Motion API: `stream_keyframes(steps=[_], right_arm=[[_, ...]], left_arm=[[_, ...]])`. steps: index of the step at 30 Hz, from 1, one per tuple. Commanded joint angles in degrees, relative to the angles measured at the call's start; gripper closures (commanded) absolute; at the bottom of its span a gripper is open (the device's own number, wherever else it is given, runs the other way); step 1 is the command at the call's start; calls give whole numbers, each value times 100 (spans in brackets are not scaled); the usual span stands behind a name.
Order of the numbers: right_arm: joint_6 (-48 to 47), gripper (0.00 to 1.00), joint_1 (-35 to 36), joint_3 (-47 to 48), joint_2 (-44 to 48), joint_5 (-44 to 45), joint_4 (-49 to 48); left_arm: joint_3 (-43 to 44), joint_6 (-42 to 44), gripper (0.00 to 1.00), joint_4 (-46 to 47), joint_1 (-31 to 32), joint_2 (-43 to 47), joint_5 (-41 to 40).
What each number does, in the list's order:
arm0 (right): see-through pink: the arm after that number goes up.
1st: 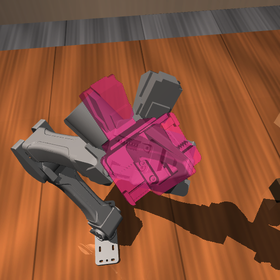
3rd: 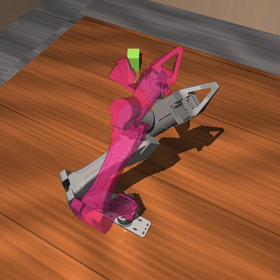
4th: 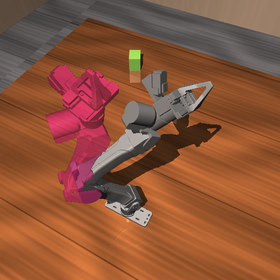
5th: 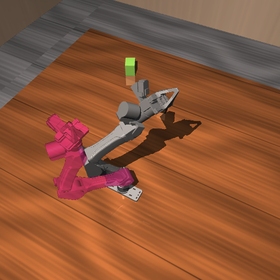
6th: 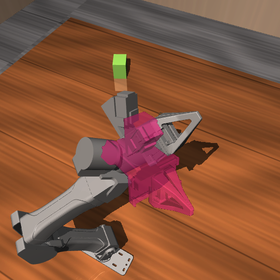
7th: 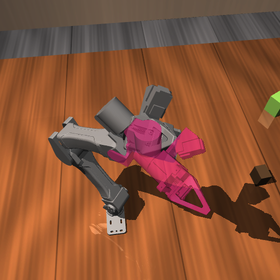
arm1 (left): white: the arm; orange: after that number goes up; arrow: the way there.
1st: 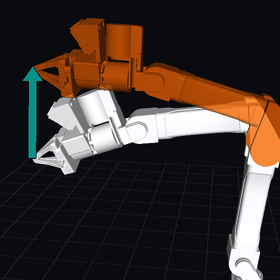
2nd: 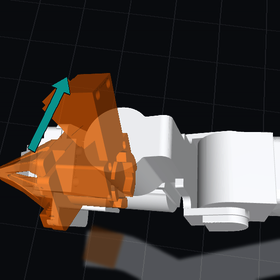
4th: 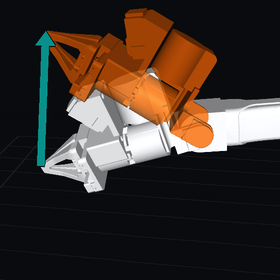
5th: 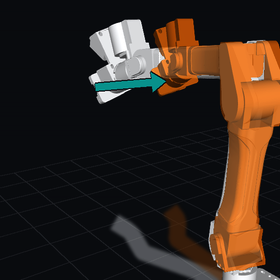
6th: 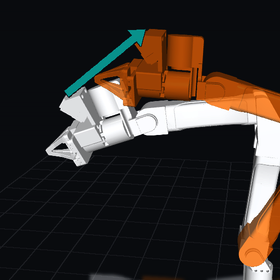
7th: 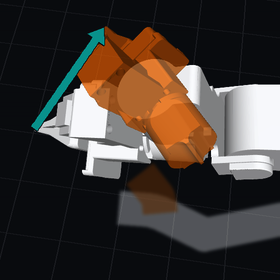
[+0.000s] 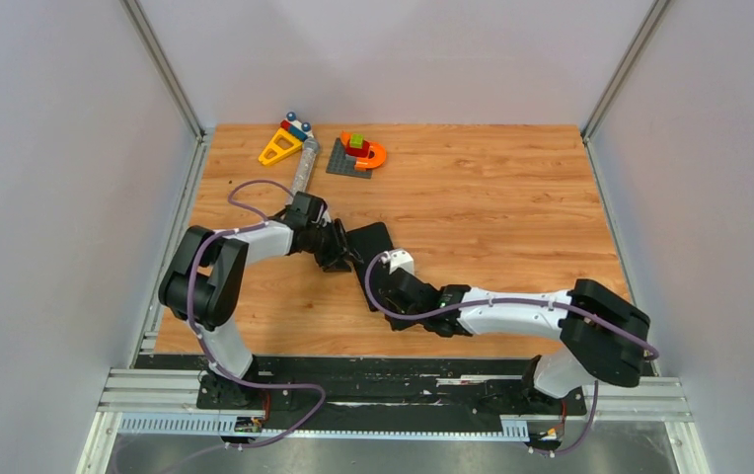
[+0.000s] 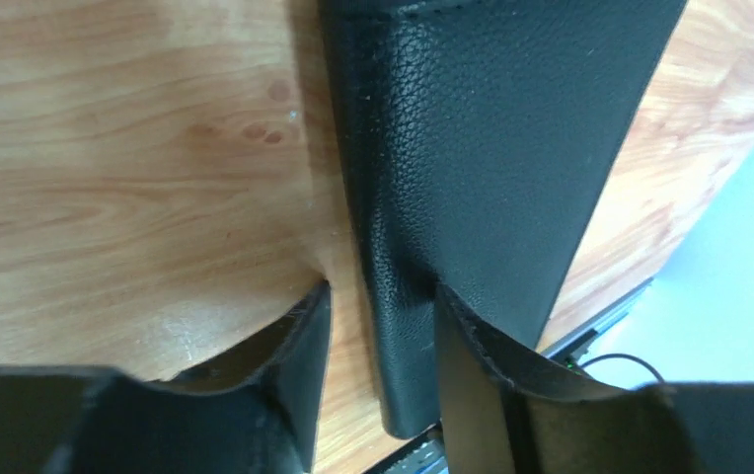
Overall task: Sort the hair-cutting tools
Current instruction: Zip the hairdressing tool bag at the center of the board.
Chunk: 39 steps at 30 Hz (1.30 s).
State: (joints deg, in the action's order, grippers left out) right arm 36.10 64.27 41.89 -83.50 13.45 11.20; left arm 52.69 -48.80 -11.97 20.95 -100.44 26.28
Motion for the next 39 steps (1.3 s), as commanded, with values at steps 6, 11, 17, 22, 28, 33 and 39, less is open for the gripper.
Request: stream_keyframes(steps=[6, 11, 17, 22, 28, 33, 39], right_arm=[[-510, 100, 24, 1353, -1046, -1229, -515], [-609, 100, 16, 1727, -1392, -1347, -608], [-595, 100, 15, 1898, -1611, -1521, -611], [-578, 100, 15, 1951, -1641, -1479, -620], [-531, 100, 15, 1911, -1577, -1425, -584], [-607, 100, 15, 1628, -1295, -1427, -244], [-613, 100, 14, 667, -567, -1350, 262]], left_arm=[[-962, -157, 17, 100, -205, 1623, -906], [-1953, -757, 17, 320, -205, 2575, -700], [-2595, -1075, 23, 640, -150, 2751, -331], [-2888, -1296, 34, 808, -39, 2902, -399], [-2999, -1410, 65, 800, 56, 2963, -563], [-2707, -1151, 100, 176, 58, 3092, -1172], [-2278, -725, 100, -297, -143, 2832, -1530]])
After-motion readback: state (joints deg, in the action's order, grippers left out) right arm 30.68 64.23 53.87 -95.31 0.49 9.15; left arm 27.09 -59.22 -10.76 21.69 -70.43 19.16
